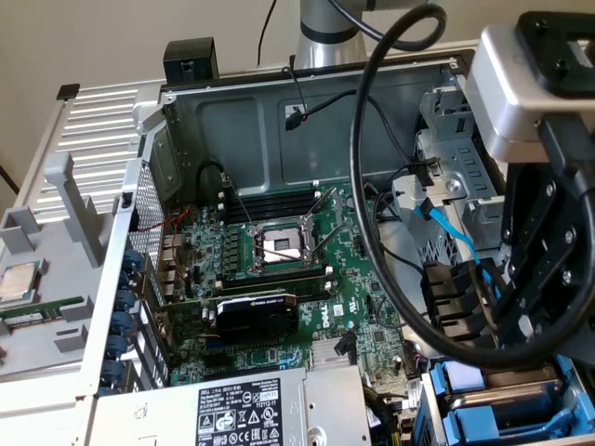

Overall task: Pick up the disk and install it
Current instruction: 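Insert the first disk wire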

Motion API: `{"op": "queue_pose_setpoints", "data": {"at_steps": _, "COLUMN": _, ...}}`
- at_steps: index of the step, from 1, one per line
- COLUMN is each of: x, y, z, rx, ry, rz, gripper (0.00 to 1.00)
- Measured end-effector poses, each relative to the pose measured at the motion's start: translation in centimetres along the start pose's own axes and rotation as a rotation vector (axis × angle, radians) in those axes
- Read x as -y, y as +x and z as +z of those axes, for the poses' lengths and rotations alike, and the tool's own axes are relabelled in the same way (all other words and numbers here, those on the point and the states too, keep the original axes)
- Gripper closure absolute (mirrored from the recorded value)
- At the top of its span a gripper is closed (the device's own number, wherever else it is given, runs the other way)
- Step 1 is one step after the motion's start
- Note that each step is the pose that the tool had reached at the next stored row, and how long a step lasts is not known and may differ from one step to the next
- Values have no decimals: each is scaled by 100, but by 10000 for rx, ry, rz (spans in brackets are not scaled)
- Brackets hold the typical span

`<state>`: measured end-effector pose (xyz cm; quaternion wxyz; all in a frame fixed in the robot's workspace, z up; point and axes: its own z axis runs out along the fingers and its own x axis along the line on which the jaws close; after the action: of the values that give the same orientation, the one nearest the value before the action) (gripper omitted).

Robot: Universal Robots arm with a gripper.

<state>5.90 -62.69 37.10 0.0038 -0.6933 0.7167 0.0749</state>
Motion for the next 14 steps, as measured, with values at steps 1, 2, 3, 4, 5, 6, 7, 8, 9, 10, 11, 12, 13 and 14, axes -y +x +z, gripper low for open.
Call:
{"op": "queue_pose_setpoints", "data": {"at_steps": 1, "x": 0, "y": -2, "z": 1, "rx": -1, "ry": 2, "rz": -8, "gripper": 84}}
{"op": "queue_pose_setpoints", "data": {"at_steps": 2, "x": -1, "y": -2, "z": 2, "rx": -2, "ry": 5, "rz": -12, "gripper": 84}}
{"op": "queue_pose_setpoints", "data": {"at_steps": 3, "x": -5, "y": -1, "z": 4, "rx": -2, "ry": 8, "rz": -15, "gripper": 84}}
{"op": "queue_pose_setpoints", "data": {"at_steps": 4, "x": -9, "y": -1, "z": 7, "rx": 1, "ry": 11, "rz": -16, "gripper": 84}}
{"op": "queue_pose_setpoints", "data": {"at_steps": 5, "x": -10, "y": -1, "z": 6, "rx": -1, "ry": 12, "rz": -16, "gripper": 84}}
{"op": "queue_pose_setpoints", "data": {"at_steps": 6, "x": -10, "y": -2, "z": 6, "rx": -2, "ry": 12, "rz": -17, "gripper": 84}}
{"op": "queue_pose_setpoints", "data": {"at_steps": 7, "x": -12, "y": -1, "z": 7, "rx": -2, "ry": 12, "rz": -18, "gripper": 84}}
{"op": "queue_pose_setpoints", "data": {"at_steps": 8, "x": -14, "y": -1, "z": 7, "rx": -2, "ry": 12, "rz": -18, "gripper": 84}}
{"op": "queue_pose_setpoints", "data": {"at_steps": 9, "x": -15, "y": -1, "z": 8, "rx": -1, "ry": 12, "rz": -20, "gripper": 84}}
{"op": "queue_pose_setpoints", "data": {"at_steps": 10, "x": -17, "y": -1, "z": 9, "rx": -1, "ry": 12, "rz": -20, "gripper": 84}}
{"op": "queue_pose_setpoints", "data": {"at_steps": 11, "x": -19, "y": -1, "z": 10, "rx": -2, "ry": 12, "rz": -20, "gripper": 84}}
{"op": "queue_pose_setpoints", "data": {"at_steps": 12, "x": -21, "y": 0, "z": 11, "rx": -2, "ry": 12, "rz": -21, "gripper": 84}}
{"op": "queue_pose_setpoints", "data": {"at_steps": 13, "x": -23, "y": 0, "z": 11, "rx": -2, "ry": 11, "rz": -22, "gripper": 84}}
{"op": "queue_pose_setpoints", "data": {"at_steps": 14, "x": -24, "y": 0, "z": 12, "rx": -2, "ry": 12, "rz": -22, "gripper": 84}}
